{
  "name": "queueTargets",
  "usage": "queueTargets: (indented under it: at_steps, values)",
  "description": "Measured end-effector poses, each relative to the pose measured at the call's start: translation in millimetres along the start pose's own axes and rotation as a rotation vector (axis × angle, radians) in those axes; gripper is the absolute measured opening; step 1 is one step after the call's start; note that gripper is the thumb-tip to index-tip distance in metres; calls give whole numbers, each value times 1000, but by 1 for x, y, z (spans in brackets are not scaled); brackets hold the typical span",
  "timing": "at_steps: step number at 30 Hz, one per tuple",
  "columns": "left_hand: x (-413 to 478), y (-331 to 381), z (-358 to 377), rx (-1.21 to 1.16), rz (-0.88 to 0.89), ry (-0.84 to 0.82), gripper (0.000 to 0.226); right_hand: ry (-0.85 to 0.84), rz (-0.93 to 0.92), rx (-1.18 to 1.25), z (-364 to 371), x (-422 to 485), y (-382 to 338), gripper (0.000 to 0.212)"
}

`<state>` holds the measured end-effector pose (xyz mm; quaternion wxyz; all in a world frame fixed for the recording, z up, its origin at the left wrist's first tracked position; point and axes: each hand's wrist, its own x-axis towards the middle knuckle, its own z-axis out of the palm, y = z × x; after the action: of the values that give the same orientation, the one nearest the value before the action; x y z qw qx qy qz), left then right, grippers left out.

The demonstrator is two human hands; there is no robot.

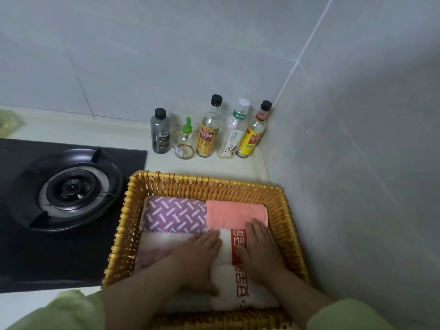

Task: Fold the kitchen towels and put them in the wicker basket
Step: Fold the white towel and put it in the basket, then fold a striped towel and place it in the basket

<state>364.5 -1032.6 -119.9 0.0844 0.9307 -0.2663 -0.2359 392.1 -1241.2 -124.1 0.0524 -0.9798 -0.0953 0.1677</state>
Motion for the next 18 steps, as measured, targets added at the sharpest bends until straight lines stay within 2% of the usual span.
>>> queueTargets:
  at_steps: [3, 6, 10, 12, 15, 18]
  values:
    - [-26, -15, -22, -166, -24, 59, 95, 63, 55, 159, -21, -8, -19, 64]
    - [-63, -30, -43, -389, -17, 170, 77, 125, 81, 356, -35, -17, -49, 52]
    - [-112, -58, -54, -730, -106, 329, 86, 142, 163, 740, -51, -21, -99, 45]
    - [-139, -71, -59, -898, -141, 448, 80, 184, 111, 831, -59, -22, -123, 35]
    - [-184, -87, -67, -1060, -176, 648, 43, 189, -5, 903, -73, -27, -157, 17]
    - [-227, -108, -65, -1090, -285, 769, 50, 184, -95, 933, -86, -34, -195, 20]
